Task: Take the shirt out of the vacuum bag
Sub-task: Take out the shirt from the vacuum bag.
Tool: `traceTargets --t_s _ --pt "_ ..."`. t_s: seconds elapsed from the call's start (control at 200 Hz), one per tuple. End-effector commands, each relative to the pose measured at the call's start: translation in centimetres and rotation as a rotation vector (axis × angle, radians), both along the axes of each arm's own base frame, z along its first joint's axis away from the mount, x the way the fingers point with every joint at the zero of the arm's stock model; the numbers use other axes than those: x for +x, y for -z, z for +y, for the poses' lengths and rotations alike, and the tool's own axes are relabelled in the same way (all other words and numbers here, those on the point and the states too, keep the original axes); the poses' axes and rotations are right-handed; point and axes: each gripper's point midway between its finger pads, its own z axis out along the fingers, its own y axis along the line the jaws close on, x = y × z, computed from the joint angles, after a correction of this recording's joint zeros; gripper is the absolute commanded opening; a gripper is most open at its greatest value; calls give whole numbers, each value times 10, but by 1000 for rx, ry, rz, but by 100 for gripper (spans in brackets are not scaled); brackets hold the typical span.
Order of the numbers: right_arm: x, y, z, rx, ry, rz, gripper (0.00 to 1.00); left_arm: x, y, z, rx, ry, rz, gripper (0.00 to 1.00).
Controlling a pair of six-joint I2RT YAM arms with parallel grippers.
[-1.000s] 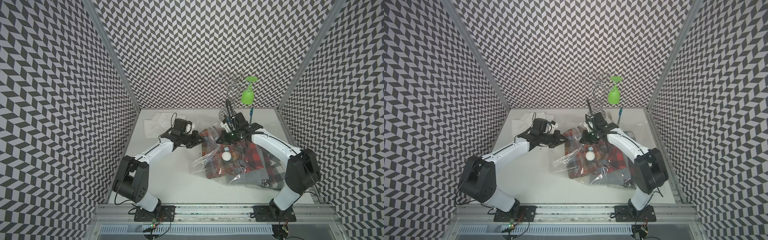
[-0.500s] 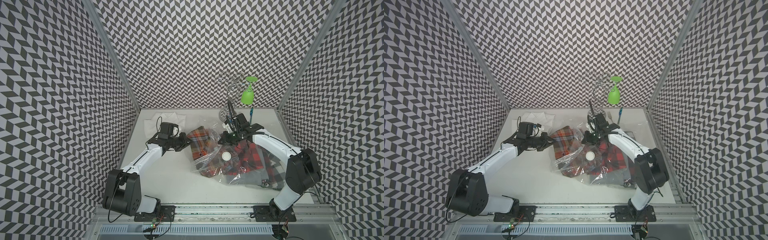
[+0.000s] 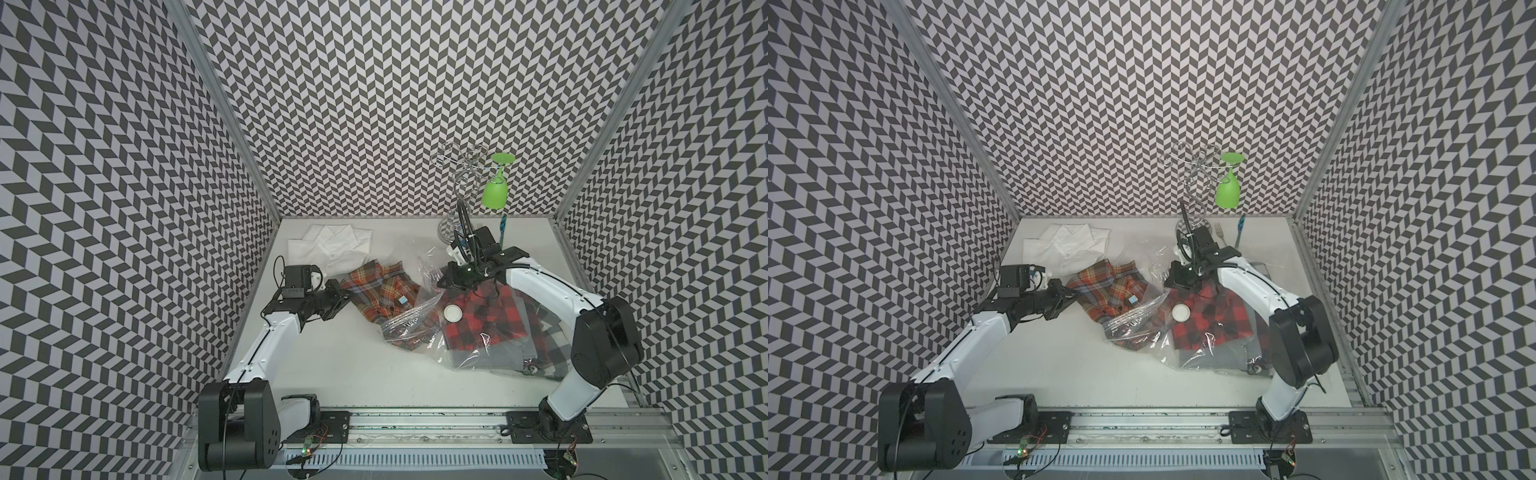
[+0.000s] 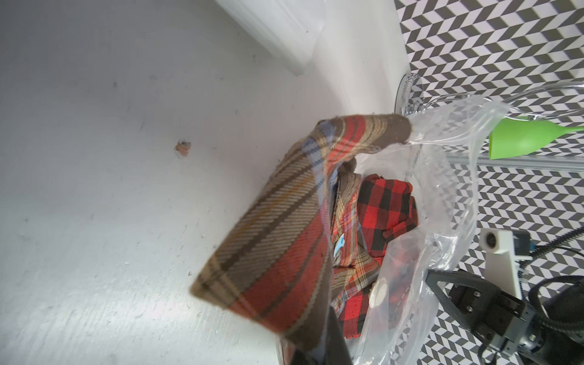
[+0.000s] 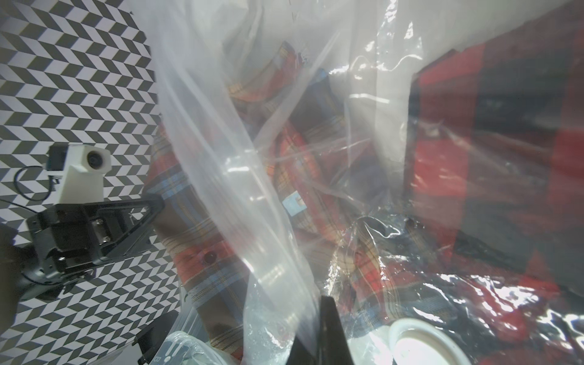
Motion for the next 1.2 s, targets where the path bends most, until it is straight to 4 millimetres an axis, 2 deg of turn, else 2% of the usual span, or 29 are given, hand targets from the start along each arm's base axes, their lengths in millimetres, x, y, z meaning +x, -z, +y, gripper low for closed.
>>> traceTargets --t_s 0.0,0.145,0.21,0.34,0.501,0.581,0.676,0.741,0.781,0.836,0.886,0.971,1.081,1.146,1.196 --pt "11 7 -6 1 27 -16 0 -1 -10 15 22 -41 -41 2" --pt "14 10 -9 10 37 -1 0 -8 7 56 122 -186 48 1" --pt "17 8 -10 12 40 -6 0 -14 15 63 132 -215 91 0" --pt "19 9 -9 16 32 -6 0 -33 29 49 78 -229 161 0" --pt "19 13 -10 8 23 -7 0 -66 33 21 12 -235 206 1" --pt "20 14 -11 -2 20 -13 0 -85 40 17 22 -243 260 1" --pt "20 15 -11 -7 17 -15 0 -96 46 14 35 -228 303 2" --pt "19 16 -11 -8 13 -14 0 -100 46 15 69 -212 325 6" --pt "19 16 -11 -8 12 -15 0 -100 45 17 97 -202 334 15" --pt "20 16 -11 -8 12 -19 0 -97 39 21 139 -186 330 35" --pt "19 16 -11 -12 12 -20 0 -89 25 26 189 -175 301 53" --pt "18 18 -12 -15 12 -19 0 -69 -5 38 290 -164 239 67" --pt "14 20 -13 -13 11 -14 0 -35 -44 46 390 -119 135 72" --pt "13 21 -13 -11 12 -13 0 -15 -55 47 446 -56 93 73" --pt "13 21 -12 -10 12 -10 0 -1 -56 47 490 5 89 73"
